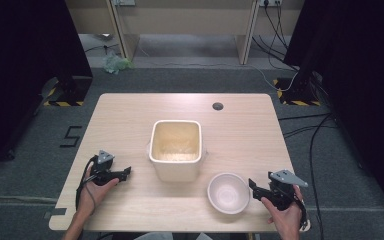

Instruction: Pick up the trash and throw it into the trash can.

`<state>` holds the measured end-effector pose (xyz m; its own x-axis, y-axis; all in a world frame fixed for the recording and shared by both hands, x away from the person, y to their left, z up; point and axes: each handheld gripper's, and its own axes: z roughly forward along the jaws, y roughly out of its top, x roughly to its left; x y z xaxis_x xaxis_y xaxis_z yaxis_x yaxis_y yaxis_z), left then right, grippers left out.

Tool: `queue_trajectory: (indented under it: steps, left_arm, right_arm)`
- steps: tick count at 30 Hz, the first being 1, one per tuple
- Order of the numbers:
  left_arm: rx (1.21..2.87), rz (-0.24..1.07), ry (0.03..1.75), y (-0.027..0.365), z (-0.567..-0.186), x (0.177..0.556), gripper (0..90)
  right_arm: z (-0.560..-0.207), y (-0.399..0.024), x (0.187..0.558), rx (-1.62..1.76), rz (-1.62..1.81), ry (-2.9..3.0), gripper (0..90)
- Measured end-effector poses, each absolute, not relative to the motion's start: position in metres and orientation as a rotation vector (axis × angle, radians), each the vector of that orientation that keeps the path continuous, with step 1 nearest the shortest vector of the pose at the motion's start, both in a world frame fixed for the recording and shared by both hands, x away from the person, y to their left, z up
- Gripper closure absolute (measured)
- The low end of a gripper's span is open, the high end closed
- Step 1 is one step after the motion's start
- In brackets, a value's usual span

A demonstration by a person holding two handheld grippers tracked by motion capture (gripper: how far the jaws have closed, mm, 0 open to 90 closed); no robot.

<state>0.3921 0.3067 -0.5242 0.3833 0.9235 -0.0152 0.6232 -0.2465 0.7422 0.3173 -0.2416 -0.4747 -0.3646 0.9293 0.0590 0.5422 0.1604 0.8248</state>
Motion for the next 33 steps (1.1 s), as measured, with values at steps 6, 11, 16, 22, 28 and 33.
queue_trajectory:
  steps: [6,11,16,22,28,33]
  left_arm:
    - [1.975,0.570,1.325,0.307,-0.524,0.392,14.7]
    - [1.976,0.569,1.326,0.307,-0.524,0.392,14.7]
    - [1.975,0.569,1.325,0.307,-0.524,0.392,14.7]
    - [1.975,0.569,1.326,0.307,-0.524,0.392,14.6]
    - [1.977,0.568,1.324,0.307,-0.524,0.392,14.7]
    - [1.977,0.568,1.325,0.307,-0.524,0.392,14.6]
  right_arm:
    - [-0.470,-0.226,0.317,1.342,1.127,2.017,26.7]
    - [-0.474,-0.216,0.320,1.322,1.120,2.061,32.6]
    - [-0.484,-0.210,0.326,1.325,1.134,2.116,42.2]
    - [-0.493,-0.206,0.329,1.350,1.132,2.158,51.6]
    - [-0.498,-0.205,0.332,1.377,1.129,2.183,64.0]
    - [-0.499,-0.204,0.331,1.360,1.141,2.200,75.2]
